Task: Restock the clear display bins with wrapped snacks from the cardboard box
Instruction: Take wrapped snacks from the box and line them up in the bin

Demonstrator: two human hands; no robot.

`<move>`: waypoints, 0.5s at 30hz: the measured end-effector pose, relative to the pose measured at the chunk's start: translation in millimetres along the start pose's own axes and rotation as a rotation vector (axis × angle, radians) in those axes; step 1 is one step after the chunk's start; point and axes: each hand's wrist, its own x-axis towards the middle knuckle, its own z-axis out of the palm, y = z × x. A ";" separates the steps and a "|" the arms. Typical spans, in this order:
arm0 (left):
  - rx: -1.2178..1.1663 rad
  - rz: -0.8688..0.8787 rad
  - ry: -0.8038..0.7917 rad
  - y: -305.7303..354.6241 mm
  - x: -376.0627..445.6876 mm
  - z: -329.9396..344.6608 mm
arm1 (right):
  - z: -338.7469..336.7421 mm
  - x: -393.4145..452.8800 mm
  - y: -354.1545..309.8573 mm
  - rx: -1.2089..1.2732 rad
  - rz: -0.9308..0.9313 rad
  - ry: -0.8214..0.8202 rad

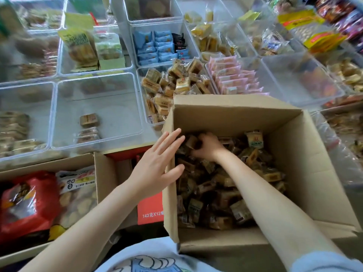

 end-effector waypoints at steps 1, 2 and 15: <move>-0.014 0.004 -0.001 -0.2 0.2 0.4 | -14.4 -12.9 -4.8 0.070 -0.018 0.022; -0.031 0.011 -0.001 -0.2 0.0 0.7 | -28.5 -28.6 -10.5 0.141 -0.047 0.049; 0.076 -0.408 0.242 -183.7 -31.4 -89.2 | -58.7 -51.7 -197.9 0.261 -0.424 0.186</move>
